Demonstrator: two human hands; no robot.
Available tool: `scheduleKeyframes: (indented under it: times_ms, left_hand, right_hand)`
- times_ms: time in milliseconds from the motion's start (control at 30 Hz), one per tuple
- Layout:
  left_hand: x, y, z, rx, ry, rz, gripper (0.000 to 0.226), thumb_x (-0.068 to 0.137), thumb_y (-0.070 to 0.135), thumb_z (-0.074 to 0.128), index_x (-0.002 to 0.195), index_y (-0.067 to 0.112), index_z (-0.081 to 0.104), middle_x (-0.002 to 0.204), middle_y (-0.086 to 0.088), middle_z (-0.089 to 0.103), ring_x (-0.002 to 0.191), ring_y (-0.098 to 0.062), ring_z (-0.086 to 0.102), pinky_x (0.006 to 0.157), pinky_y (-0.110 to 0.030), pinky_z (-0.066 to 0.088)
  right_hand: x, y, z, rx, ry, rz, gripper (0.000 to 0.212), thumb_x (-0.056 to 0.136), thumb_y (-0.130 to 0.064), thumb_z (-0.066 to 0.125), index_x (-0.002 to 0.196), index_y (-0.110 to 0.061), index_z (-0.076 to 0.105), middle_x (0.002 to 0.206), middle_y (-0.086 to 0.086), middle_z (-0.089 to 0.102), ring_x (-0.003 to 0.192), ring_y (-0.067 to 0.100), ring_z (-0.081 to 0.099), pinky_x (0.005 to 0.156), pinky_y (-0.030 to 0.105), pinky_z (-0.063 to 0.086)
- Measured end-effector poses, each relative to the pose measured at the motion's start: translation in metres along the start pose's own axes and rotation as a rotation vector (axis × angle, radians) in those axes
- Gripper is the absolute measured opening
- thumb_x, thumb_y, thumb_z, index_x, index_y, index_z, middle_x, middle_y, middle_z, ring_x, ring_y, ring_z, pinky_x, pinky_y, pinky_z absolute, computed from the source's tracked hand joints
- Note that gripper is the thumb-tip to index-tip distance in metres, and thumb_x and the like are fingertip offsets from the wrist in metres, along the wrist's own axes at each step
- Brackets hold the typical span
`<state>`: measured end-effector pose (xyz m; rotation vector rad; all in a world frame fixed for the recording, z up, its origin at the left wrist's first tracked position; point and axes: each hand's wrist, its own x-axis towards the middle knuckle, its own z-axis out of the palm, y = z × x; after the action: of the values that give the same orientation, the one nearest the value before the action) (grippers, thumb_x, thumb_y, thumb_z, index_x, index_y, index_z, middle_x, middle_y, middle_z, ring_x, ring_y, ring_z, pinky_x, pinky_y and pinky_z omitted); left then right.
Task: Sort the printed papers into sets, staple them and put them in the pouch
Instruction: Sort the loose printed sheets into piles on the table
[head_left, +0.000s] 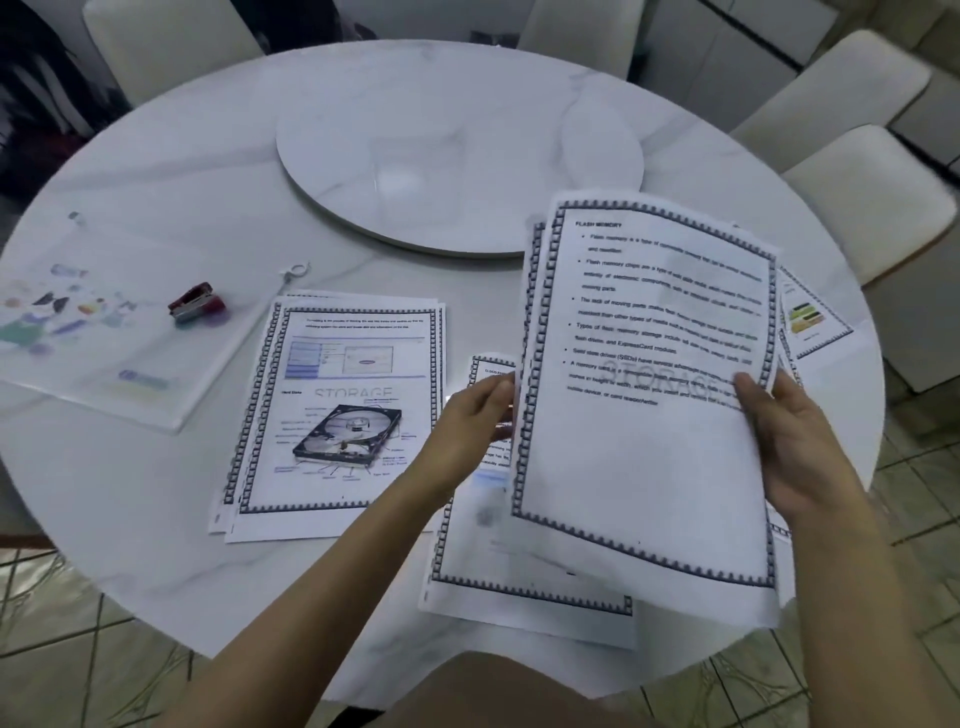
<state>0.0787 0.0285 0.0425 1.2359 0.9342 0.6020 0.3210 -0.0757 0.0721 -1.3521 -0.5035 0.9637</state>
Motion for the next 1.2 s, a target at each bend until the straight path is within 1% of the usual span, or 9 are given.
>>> scheduleKeyframes:
  times_ms: [167, 300, 400, 467, 567, 733, 933, 1033, 1200]
  left_hand:
    - [-0.008, 0.004, -0.011, -0.073, 0.047, -0.029, 0.022, 0.093, 0.006, 0.051, 0.081, 0.017, 0.066, 0.064, 0.008, 0.069, 0.058, -0.004, 0.063, 0.056, -0.017, 0.052]
    - [-0.008, -0.001, -0.019, -0.057, 0.054, -0.075, 0.011, 0.087, 0.007, 0.06, 0.079, 0.009, 0.067, 0.056, 0.008, 0.065, 0.054, -0.005, 0.06, 0.055, -0.018, 0.053]
    - [-0.007, -0.006, -0.018, -0.028, 0.078, -0.108, 0.01, 0.086, 0.008, 0.063, 0.077, 0.009, 0.067, 0.054, 0.009, 0.064, 0.051, -0.003, 0.06, 0.054, -0.018, 0.052]
    - [-0.006, -0.011, -0.016, 0.019, 0.099, -0.121, 0.011, 0.086, 0.009, 0.063, 0.076, 0.009, 0.066, 0.055, 0.008, 0.064, 0.05, -0.002, 0.06, 0.052, -0.016, 0.051]
    - [-0.004, -0.019, -0.014, 0.053, 0.127, -0.149, 0.01, 0.086, 0.011, 0.063, 0.077, 0.008, 0.067, 0.061, 0.002, 0.065, 0.051, -0.003, 0.061, 0.052, -0.016, 0.051]
    - [-0.001, -0.029, -0.011, 0.045, 0.108, -0.189, 0.01, 0.086, 0.014, 0.063, 0.078, 0.008, 0.066, 0.069, -0.002, 0.065, 0.055, -0.002, 0.063, 0.056, -0.018, 0.053]
    - [0.001, -0.02, -0.008, 0.036, 0.056, -0.145, 0.012, 0.088, 0.015, 0.06, 0.077, 0.011, 0.063, 0.069, 0.004, 0.061, 0.053, 0.007, 0.059, 0.051, -0.012, 0.048]
    - [0.002, -0.016, -0.008, -0.021, 0.03, -0.146, 0.016, 0.09, 0.016, 0.057, 0.075, 0.013, 0.059, 0.057, 0.014, 0.057, 0.05, 0.008, 0.054, 0.048, -0.01, 0.045]
    - [0.003, -0.017, -0.012, -0.082, -0.071, -0.166, 0.02, 0.091, 0.019, 0.055, 0.072, 0.016, 0.054, 0.052, 0.02, 0.053, 0.051, 0.006, 0.051, 0.051, -0.012, 0.046]
  right_hand:
    - [0.005, 0.014, -0.003, -0.019, 0.024, 0.003, 0.017, 0.075, -0.02, 0.064, 0.088, -0.027, 0.073, 0.087, -0.009, 0.074, 0.079, 0.006, 0.07, 0.064, 0.022, 0.057]
    - [0.006, 0.031, -0.014, -0.111, 0.036, 0.012, 0.067, 0.036, -0.051, 0.085, 0.094, -0.023, 0.068, 0.088, -0.009, 0.074, 0.08, 0.008, 0.07, 0.063, 0.023, 0.057]
    - [0.005, 0.042, -0.019, -0.186, 0.059, 0.036, 0.086, 0.027, -0.063, 0.085, 0.099, -0.021, 0.064, 0.089, -0.011, 0.074, 0.081, 0.007, 0.07, 0.068, 0.023, 0.058]
    - [0.006, 0.05, -0.02, -0.239, 0.088, 0.044, 0.072, 0.039, -0.061, 0.084, 0.095, -0.021, 0.064, 0.086, -0.01, 0.074, 0.081, 0.009, 0.069, 0.07, 0.024, 0.058]
    - [0.006, 0.059, -0.019, -0.314, 0.143, 0.097, 0.008, 0.082, -0.023, 0.068, 0.088, -0.022, 0.063, 0.09, -0.003, 0.071, 0.082, 0.016, 0.065, 0.066, 0.026, 0.055]
    - [0.008, 0.074, -0.019, -0.401, 0.201, 0.118, 0.013, 0.089, -0.012, 0.06, 0.101, -0.013, 0.061, 0.085, -0.003, 0.064, 0.071, 0.011, 0.058, 0.05, 0.016, 0.045]
    - [0.009, 0.09, -0.026, -0.439, 0.258, 0.216, 0.014, 0.087, -0.013, 0.063, 0.099, -0.006, 0.064, 0.085, 0.007, 0.065, 0.074, 0.021, 0.059, 0.066, 0.031, 0.047]
    - [0.008, 0.094, -0.029, -0.45, 0.268, 0.23, 0.017, 0.087, -0.015, 0.063, 0.101, -0.005, 0.064, 0.081, 0.005, 0.064, 0.073, 0.022, 0.058, 0.062, 0.03, 0.047]
    - [0.009, 0.096, -0.032, -0.399, 0.265, 0.262, 0.015, 0.088, -0.015, 0.061, 0.101, -0.008, 0.063, 0.097, 0.014, 0.066, 0.085, 0.03, 0.062, 0.074, 0.039, 0.052]
